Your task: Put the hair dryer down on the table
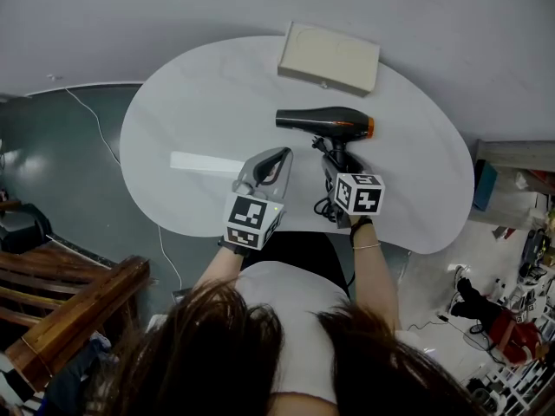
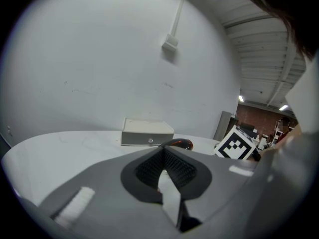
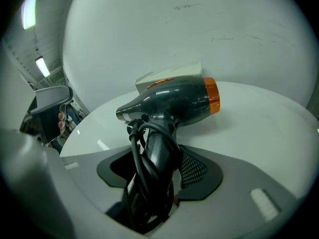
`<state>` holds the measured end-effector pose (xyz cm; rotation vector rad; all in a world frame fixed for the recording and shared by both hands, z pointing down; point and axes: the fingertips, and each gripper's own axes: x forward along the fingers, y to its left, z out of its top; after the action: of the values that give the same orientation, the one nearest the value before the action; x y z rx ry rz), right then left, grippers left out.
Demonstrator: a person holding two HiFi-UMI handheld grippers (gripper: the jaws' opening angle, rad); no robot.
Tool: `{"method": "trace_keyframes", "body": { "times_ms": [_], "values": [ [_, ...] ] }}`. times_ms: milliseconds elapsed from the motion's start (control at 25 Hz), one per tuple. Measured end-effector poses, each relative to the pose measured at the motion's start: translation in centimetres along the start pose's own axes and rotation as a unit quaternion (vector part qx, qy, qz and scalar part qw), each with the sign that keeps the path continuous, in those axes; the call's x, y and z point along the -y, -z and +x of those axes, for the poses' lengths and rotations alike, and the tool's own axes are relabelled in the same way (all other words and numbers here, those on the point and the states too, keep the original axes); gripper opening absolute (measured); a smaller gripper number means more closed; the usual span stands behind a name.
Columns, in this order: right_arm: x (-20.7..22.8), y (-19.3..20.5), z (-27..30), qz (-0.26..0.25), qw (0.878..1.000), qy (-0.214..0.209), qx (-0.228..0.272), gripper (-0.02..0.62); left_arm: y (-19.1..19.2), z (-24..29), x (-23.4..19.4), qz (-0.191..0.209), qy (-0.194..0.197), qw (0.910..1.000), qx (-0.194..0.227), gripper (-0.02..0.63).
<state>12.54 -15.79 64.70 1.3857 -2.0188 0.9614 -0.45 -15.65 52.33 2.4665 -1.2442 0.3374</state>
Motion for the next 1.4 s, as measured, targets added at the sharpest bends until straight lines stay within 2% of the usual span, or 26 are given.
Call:
{"method": "trace_keyframes", "body": {
  "times_ms": [600,880,1400],
  "values": [
    [-0.1,0.3,0.7,-0.021,1.0,0.006,-0.019,0.235,-0.2,0.2,0.4,-0.004,0.0,1.0,0.0,0.056],
    [-0.4,0.4,0.7,-0.024,1.0,-0.004,-0.021,0.238,-0.3,0.1,0.6,-0.001,-0.002,1.0,0.003,0.055],
    [-0.3,0.2,-0.3,-0.021,1.0,-0.008,-0.009,0.308,-1.6,-1.1,0.7,0.006,-0.019,0.9996,0.021,0.055]
  ]
}}
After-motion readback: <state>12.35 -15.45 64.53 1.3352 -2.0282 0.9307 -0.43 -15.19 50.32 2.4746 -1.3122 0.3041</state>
